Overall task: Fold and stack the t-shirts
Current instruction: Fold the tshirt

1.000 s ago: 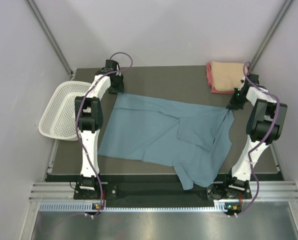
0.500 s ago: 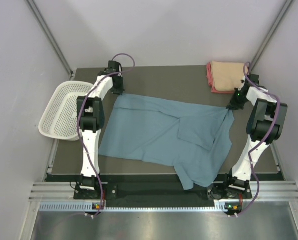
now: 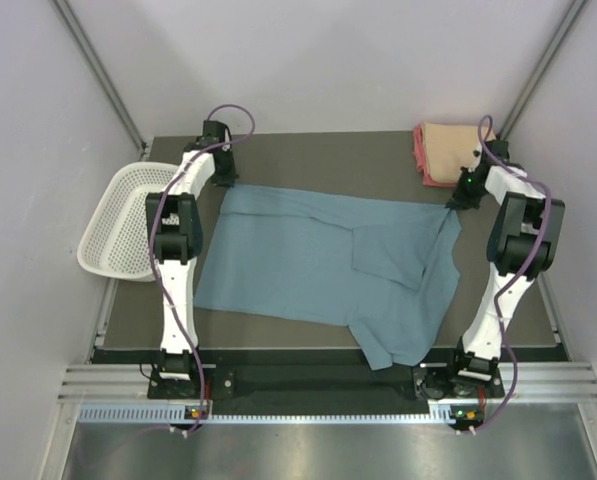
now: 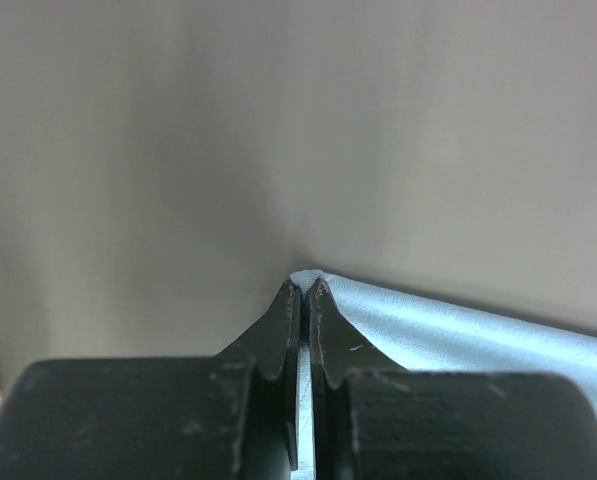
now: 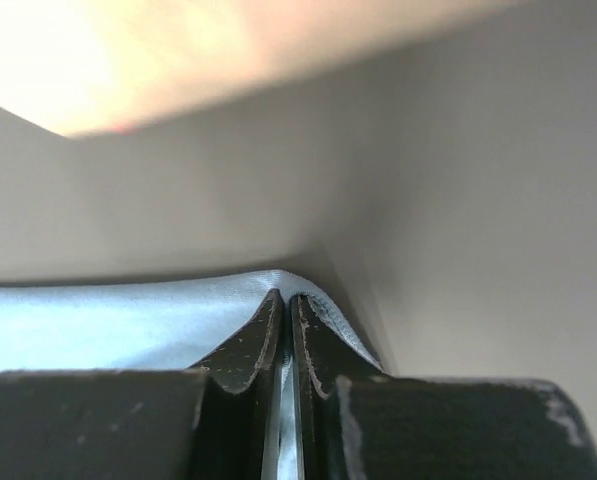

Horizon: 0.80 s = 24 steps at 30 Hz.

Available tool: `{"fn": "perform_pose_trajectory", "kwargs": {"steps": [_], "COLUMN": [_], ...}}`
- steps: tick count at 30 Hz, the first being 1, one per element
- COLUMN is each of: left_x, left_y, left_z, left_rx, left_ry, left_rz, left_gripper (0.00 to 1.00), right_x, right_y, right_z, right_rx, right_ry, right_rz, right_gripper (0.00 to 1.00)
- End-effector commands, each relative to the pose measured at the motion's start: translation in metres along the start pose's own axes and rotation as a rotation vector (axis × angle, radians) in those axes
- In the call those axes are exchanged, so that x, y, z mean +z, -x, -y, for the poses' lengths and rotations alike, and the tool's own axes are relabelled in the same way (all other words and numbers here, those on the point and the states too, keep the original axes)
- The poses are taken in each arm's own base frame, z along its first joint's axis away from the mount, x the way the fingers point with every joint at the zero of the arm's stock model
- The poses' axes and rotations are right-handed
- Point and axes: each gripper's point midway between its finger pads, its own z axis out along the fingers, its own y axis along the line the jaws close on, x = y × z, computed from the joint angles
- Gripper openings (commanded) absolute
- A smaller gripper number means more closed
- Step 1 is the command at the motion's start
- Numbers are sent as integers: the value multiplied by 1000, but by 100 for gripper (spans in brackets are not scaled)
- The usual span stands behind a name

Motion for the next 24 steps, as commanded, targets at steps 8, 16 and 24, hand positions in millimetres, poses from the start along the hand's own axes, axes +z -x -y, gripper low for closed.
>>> {"fn": "perform_pose_trajectory", "kwargs": {"steps": [8,16,24], "left_x": [-2,6,-24], "left_y": [67,63,69], "left_z": [-24,-19,-26], "left_rx": [-16,-30,-56], "left_ry": [-2,-27,30], "left_rz": [207,193,194], "left_gripper": [0,0,49], "right_x": [6,19,-20], "right_y": [50,54,53], "right_z": [-12,-14,-2], "right_rx": [-50,-57,-60], "right_ry": [-17,-52,-223], "right_rz": [108,95,70], "right_gripper": [0,8,50]}}
